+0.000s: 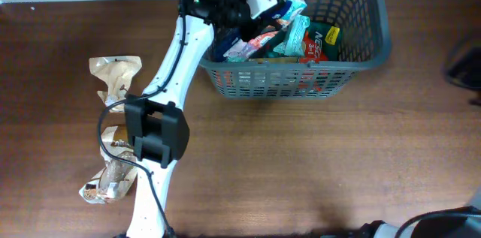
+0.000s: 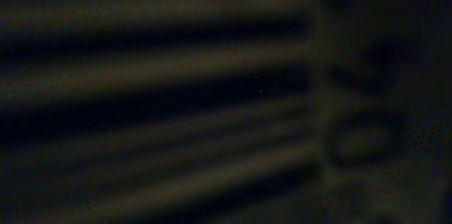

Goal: Pack container

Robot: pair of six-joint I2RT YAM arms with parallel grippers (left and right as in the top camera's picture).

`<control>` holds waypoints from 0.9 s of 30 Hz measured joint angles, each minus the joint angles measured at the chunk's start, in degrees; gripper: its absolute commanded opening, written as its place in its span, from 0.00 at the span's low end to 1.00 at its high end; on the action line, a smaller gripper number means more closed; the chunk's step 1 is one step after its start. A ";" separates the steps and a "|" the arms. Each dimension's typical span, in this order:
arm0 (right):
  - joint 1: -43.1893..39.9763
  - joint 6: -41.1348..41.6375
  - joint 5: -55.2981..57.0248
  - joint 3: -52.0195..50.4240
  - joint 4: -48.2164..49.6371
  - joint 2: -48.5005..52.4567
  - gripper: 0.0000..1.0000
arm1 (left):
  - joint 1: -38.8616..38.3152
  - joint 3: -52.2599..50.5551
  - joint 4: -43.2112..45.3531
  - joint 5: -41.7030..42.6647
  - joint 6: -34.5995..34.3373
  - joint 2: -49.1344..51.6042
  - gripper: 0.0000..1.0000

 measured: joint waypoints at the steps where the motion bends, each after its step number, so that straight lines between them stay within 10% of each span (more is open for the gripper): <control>1: 1.62 -0.59 -0.59 -0.20 0.37 0.00 0.99 | -0.24 0.00 -0.37 0.02 0.17 0.00 0.76; 4: 5.73 -2.12 -1.40 -0.22 2.05 0.00 0.99 | -1.42 0.00 -3.34 0.28 0.20 0.15 1.00; 27: 8.59 -7.87 -1.38 -0.31 7.39 -9.73 0.99 | -4.59 1.84 -8.85 -13.40 2.40 3.80 0.99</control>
